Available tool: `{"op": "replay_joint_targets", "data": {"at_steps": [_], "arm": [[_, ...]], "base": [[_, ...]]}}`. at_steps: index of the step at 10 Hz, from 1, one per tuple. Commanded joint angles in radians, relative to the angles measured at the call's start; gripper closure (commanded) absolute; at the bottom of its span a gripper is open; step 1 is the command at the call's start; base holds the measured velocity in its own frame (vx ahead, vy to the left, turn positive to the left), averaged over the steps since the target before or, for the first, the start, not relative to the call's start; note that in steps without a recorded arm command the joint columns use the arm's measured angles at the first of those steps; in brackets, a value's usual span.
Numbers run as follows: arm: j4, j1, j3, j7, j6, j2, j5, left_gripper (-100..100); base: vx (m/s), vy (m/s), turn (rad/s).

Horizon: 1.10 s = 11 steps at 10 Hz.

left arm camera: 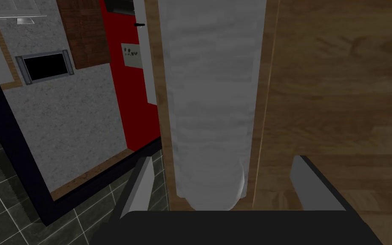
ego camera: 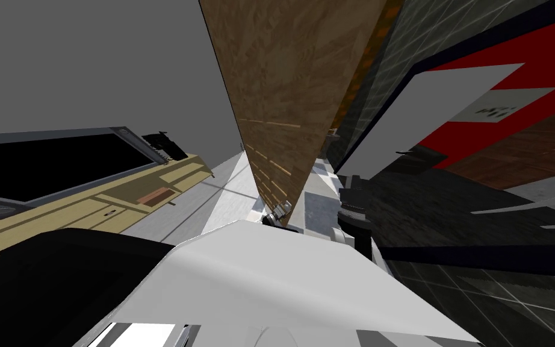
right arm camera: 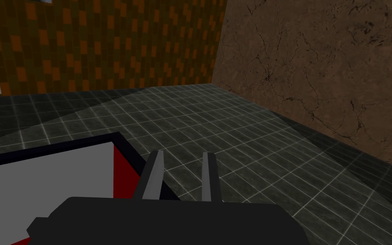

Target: Push the door open

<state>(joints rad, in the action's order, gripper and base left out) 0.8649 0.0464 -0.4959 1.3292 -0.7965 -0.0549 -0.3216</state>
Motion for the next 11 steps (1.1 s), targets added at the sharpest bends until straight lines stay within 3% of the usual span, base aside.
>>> {"op": "replay_joint_targets", "data": {"at_steps": [1, 6, 11], "arm": [[0.0, 0.001, 0.0, 0.0, 0.0, -0.001, 0.0, 100], [0.0, 0.001, 0.0, 0.0, 0.0, -0.001, 0.0, 100], [-0.01, -0.003, 0.004, -0.121, 0.002, -0.007, 0.028, 100]], "base": [[-0.007, 0.007, -0.001], [-0.022, 0.014, -0.004], [0.002, -0.005, -0.039]]}}
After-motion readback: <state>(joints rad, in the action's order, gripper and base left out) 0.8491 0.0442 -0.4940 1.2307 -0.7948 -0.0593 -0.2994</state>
